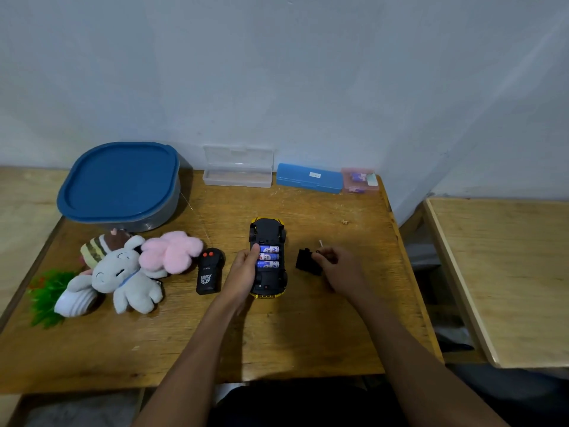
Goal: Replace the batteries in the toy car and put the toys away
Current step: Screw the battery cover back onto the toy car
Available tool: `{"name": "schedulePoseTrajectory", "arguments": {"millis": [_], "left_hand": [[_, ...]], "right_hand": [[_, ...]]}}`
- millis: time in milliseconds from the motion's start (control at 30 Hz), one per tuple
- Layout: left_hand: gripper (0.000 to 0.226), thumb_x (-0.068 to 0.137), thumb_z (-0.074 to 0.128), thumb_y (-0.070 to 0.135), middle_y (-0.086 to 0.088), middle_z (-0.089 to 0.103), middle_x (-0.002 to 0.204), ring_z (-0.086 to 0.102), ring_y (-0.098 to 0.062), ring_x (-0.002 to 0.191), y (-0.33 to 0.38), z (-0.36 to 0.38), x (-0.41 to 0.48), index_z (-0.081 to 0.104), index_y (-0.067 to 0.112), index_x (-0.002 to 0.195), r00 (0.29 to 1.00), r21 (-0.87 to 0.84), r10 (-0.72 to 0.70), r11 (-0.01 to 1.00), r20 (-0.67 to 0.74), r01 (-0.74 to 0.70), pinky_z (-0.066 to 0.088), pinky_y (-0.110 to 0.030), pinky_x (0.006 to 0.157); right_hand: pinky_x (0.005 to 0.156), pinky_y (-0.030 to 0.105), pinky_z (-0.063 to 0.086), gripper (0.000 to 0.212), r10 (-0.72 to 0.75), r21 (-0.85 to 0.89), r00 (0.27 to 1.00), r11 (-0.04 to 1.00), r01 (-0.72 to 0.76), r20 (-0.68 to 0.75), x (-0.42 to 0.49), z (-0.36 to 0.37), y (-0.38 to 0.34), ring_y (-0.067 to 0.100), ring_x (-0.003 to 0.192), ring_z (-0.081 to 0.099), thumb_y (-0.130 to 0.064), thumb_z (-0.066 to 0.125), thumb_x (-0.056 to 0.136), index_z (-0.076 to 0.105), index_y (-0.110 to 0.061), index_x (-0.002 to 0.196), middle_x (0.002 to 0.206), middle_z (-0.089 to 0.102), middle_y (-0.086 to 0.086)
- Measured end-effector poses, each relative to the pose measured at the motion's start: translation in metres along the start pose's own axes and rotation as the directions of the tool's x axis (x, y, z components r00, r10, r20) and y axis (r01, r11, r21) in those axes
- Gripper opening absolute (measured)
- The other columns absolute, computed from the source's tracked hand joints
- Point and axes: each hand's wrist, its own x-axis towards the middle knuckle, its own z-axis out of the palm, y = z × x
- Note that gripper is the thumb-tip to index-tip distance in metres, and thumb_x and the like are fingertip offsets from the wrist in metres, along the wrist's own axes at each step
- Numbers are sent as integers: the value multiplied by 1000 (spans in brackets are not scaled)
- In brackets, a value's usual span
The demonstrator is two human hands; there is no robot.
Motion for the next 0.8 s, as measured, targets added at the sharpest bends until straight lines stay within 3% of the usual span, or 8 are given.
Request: {"name": "schedulePoseTrajectory", "arguments": {"millis": [100,167,367,500,700,800], "left_hand": [[49,101,41,51,-12,71,111,70,-25,96,-3,-4,6,58,11,123,1000,4,-4,1000,-12,4,57,-37,78],[54,102,34,54,-13,73,110,71,-29,99,-4,-5,6,62,13,124,1000,7,6,1000,-3,-6,55,-44,90],[52,103,25,54,-7,73,111,69,-24,102,-2,-5,1,62,24,125,1000,-5,-13,1000,14,13,53,-43,94],[46,104,23,53,-5,72,112,68,-22,104,0,-9,1,63,33,117,999,15,3,1000,33,-3,51,-44,96],[42,105,24,49,-5,72,111,68,-22,104,-1,-11,4,61,33,115,998,4,25,1000,62,-26,52,-41,92],[41,106,24,46,-3,72,104,68,-19,99,0,-11,6,61,32,111,998,-29,21,999,58,-19,52,-35,83]], "right_hand": [[64,14,43,17,-14,191,1000,982,16,-12,-5,-12,-22,1,88,61,-31,64,90,66,-20,103,97,67,-7],[64,12,43,18,-69,213,997,975,60,36,-8,-14,-37,-1,86,62,-33,65,89,68,-21,103,95,69,-10],[64,8,47,14,-199,194,973,965,174,117,-9,5,-60,-4,81,64,-26,70,87,70,-18,98,91,71,-8],[72,17,48,13,-220,136,965,970,202,140,-8,15,-63,3,84,64,-30,70,86,69,-22,97,91,69,-8],[81,29,50,7,-231,83,964,972,221,131,-5,23,-68,-1,81,64,-39,72,83,67,-36,86,81,69,-14],[76,23,47,8,-228,106,964,971,214,137,-5,26,-71,-1,82,64,-37,71,84,68,-34,89,83,69,-13]]}}
